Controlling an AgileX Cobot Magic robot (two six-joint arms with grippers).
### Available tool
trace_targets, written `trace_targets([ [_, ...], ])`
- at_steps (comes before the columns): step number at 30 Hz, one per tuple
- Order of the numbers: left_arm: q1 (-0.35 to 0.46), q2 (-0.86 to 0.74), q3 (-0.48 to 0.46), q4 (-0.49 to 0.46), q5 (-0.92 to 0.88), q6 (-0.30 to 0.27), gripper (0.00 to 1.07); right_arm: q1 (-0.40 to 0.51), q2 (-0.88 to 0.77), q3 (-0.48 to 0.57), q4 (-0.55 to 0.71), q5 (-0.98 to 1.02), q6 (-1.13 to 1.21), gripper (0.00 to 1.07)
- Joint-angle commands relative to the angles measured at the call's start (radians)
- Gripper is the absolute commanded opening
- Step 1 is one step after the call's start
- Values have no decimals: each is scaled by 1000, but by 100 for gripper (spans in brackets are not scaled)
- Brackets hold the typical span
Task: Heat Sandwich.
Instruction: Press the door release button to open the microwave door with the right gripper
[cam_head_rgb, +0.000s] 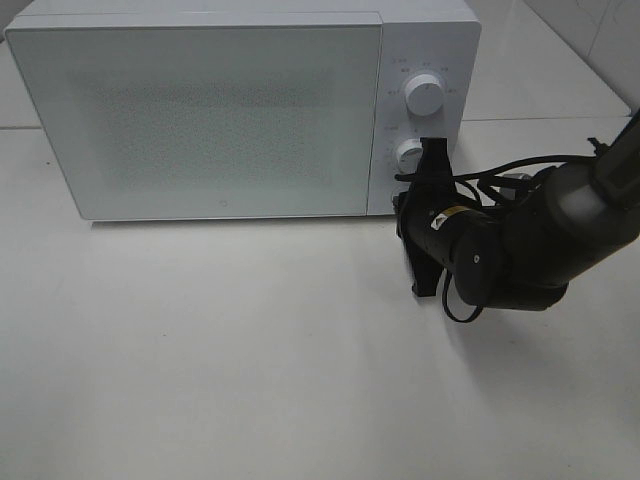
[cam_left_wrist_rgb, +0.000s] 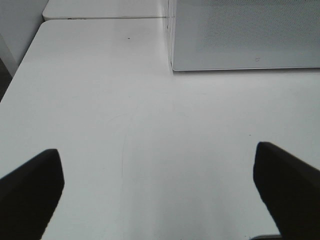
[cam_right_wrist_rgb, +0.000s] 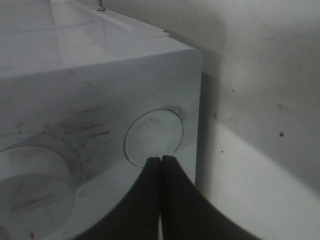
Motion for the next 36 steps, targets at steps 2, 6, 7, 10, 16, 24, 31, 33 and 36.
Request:
trace_targets([
  [2,1,-24,3,1,-3,-7,98,-18,6,-23,5,-4,-39,0],
  [6,1,-24,3,1,-3,-7,98,-33,8,-44,3,1,-44,0],
  [7,1,-24,3,1,-3,-7,98,-33,9,-47,4,1,-43,0],
  [10,1,-24,3,1,-3,-7,98,-33,26,-59,7,5,-42,0],
  [16,1,-24,3,1,-3,-7,98,-33,32,-62,17,-45,-44,0],
  [24,1,-24,3,1,-3,-7,98,-33,32,-100,22,-90,-48,0],
  [31,1,-24,3,1,-3,-7,98,-33,56,-160,54,-201,-95,0],
  [33,1,-24,3,1,-3,-7,98,-33,90,-197,53,-295,-101,0],
  [36,1,-24,3,1,-3,-7,98,-33,111,-232,52,-309,-101,0],
])
